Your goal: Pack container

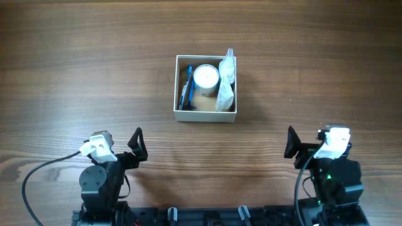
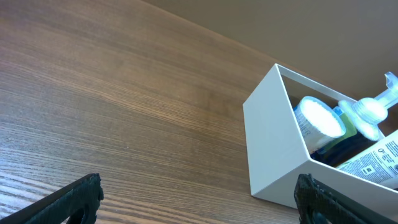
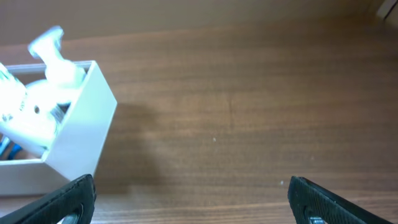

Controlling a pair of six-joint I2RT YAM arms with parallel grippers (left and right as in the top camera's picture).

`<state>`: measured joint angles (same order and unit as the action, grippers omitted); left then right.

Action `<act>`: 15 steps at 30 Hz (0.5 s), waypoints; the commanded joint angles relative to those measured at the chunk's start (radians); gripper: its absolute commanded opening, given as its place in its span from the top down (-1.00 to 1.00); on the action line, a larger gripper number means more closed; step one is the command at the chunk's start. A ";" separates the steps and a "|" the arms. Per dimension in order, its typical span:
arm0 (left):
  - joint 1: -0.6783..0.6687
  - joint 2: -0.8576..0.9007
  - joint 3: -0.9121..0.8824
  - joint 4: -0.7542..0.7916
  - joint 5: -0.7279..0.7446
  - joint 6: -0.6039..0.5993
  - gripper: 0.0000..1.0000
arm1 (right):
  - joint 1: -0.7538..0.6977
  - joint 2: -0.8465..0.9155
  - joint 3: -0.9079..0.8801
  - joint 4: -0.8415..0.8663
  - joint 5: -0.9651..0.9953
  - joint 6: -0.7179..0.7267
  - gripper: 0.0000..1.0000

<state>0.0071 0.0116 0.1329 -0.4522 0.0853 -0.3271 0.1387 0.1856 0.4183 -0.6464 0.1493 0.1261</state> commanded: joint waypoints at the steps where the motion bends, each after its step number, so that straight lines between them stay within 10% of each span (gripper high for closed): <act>1: 0.006 -0.008 -0.002 0.003 0.015 0.006 -1.00 | 0.002 -0.071 -0.096 0.071 -0.021 0.013 -0.99; 15: 0.006 -0.007 -0.002 0.003 0.015 0.006 -1.00 | 0.002 -0.110 -0.296 0.303 -0.020 0.011 -0.99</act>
<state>0.0071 0.0120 0.1326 -0.4522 0.0853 -0.3267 0.1387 0.0910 0.1238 -0.3508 0.1387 0.1299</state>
